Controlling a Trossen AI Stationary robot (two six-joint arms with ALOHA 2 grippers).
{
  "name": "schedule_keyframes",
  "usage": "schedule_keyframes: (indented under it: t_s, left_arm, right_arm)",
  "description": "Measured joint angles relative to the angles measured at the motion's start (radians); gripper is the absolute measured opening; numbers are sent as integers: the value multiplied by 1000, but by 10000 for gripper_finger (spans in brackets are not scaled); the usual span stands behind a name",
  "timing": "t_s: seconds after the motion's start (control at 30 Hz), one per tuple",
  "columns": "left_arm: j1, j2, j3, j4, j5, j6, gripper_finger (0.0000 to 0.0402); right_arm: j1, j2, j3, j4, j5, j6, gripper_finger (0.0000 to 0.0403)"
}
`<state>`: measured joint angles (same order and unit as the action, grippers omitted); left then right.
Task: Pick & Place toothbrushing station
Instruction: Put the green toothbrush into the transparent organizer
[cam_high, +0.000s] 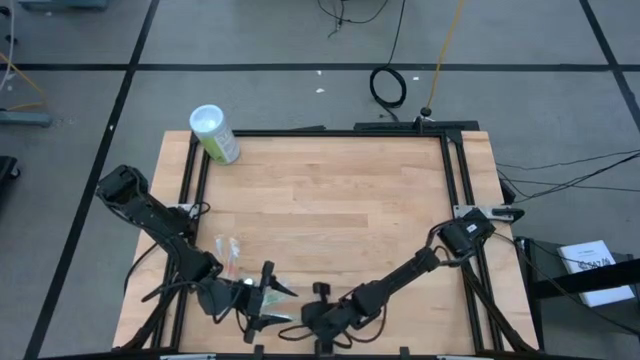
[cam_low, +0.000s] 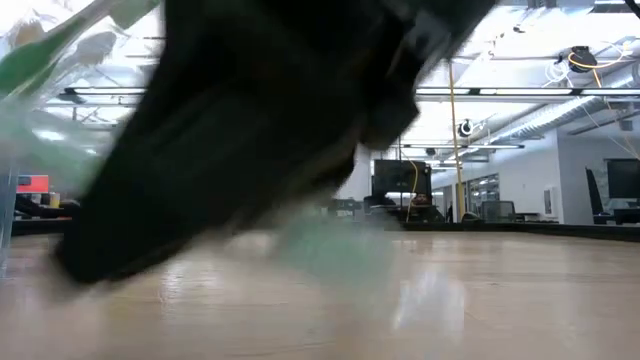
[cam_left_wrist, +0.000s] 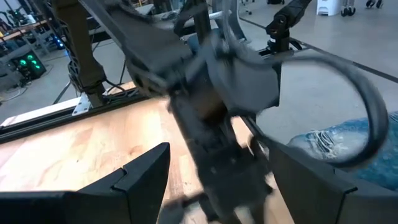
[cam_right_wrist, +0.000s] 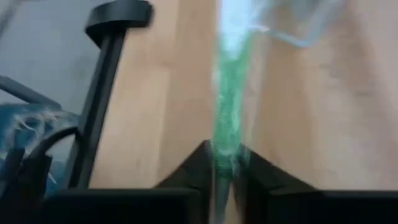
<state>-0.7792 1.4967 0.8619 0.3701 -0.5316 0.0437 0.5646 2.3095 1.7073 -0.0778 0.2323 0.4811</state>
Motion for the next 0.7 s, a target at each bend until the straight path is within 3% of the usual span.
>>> schedule_keyframes:
  t_s: [0.07,0.37,0.53,0.7]
  left_arm:
    - [-1,0,0,0,1,0,280]
    - [11,-4,8,-3,-23,-46,280]
    - [72,-28,143,-281,-20,-66,280]
    - [192,-26,305,-659,21,-126,280]
  right_arm:
    - [4,-38,0,-95,5,2,17]
    - [62,-212,-1,-575,229,35,8]
    - [57,-305,-25,-769,385,36,11]
    - [-2,-392,-67,-816,403,-81,7]
